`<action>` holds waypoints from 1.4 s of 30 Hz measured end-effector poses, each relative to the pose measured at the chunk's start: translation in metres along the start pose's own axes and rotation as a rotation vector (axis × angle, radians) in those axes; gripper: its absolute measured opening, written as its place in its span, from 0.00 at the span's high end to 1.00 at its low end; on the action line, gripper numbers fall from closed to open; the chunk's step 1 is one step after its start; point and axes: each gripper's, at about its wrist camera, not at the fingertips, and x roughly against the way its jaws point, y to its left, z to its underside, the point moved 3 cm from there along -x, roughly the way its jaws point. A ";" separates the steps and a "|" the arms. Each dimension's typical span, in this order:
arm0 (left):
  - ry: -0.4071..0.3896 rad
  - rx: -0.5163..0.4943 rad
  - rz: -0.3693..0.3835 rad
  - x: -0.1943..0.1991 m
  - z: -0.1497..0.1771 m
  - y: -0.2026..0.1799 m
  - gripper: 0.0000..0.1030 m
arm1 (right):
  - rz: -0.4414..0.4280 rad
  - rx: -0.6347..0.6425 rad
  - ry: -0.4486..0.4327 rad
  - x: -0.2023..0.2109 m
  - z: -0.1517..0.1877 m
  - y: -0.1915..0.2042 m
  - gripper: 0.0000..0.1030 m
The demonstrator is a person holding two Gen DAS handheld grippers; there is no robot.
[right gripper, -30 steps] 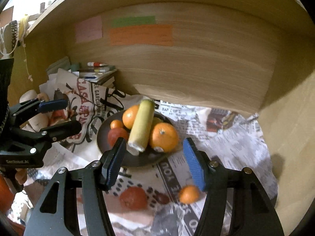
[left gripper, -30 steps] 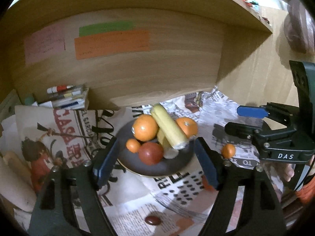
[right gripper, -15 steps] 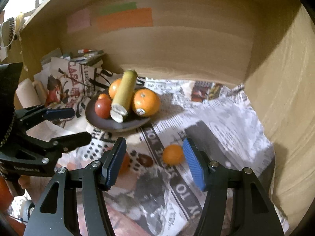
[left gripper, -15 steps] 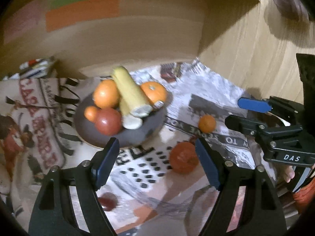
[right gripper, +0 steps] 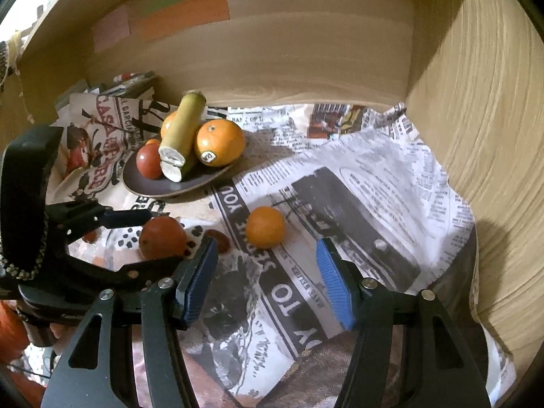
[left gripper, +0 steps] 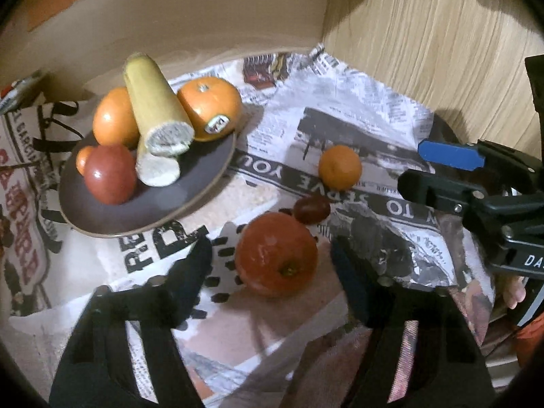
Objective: Organize fruits
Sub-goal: 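Move the left tool to the large red tomato and grasp it, then carry the red tomato with the left tool while the right tool grasps the loose tangerine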
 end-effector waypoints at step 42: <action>-0.121 0.161 -0.092 0.069 -0.001 0.108 0.57 | -0.017 0.033 0.068 -0.048 -0.032 0.017 0.68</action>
